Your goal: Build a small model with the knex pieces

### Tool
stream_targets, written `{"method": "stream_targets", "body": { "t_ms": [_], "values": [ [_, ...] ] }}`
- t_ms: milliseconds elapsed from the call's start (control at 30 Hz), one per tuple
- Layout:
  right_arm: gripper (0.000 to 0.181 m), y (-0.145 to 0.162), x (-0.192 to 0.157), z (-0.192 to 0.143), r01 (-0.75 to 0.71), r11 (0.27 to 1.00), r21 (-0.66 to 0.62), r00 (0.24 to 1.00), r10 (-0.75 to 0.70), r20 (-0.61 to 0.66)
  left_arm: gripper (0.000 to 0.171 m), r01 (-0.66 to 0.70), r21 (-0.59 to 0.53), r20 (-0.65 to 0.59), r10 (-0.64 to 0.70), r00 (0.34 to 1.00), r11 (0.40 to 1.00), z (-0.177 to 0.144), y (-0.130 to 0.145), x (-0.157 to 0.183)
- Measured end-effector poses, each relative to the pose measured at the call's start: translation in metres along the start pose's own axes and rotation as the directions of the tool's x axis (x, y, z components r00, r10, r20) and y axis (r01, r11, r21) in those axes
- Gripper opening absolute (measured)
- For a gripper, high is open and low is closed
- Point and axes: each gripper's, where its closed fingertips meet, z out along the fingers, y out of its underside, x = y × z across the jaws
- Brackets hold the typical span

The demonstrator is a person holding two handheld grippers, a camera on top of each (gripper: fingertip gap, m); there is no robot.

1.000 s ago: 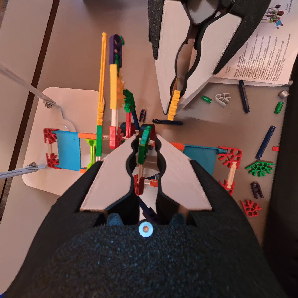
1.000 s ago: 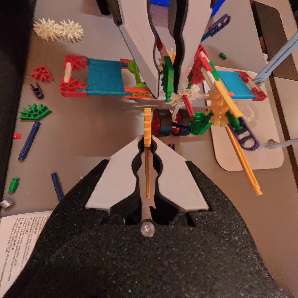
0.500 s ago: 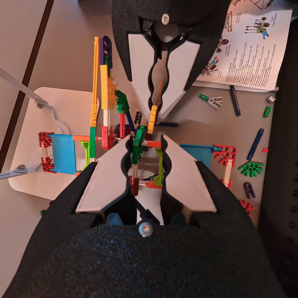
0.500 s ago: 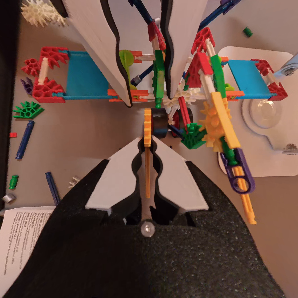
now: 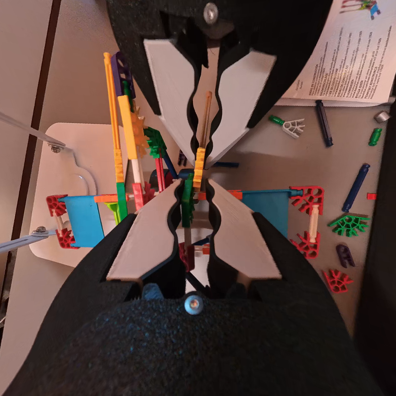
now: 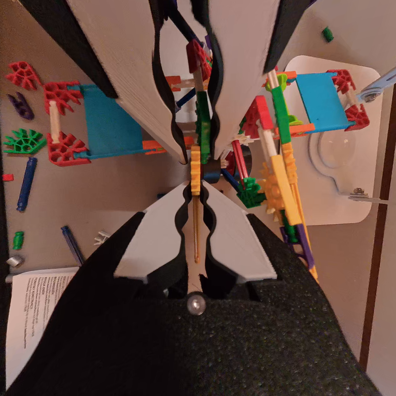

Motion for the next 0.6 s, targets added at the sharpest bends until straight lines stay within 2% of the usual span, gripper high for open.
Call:
{"method": "stream_targets", "body": {
  "t_ms": [333,500,600],
  "values": [
    [0.007,0.005,0.004,0.002,-0.001,1.0,-0.008,1.0,0.001,-0.019,0.012,-0.004,0.014,0.014,0.004,1.0,1.0,0.003,-0.005,-0.001],
    [0.016,0.005,0.01,-0.008,0.014,0.998,0.059,0.999,-0.012,-0.03,0.012,0.039,0.073,-0.008,-0.038,0.999,0.997,0.001,-0.01,-0.003],
    [0.017,-0.007,0.009,-0.012,-0.015,0.984,0.18,1.0,0.012,0.014,0.011,0.094,0.133,-0.051,-0.088,0.995,0.987,-0.001,-0.015,-0.003]
  ]
}}
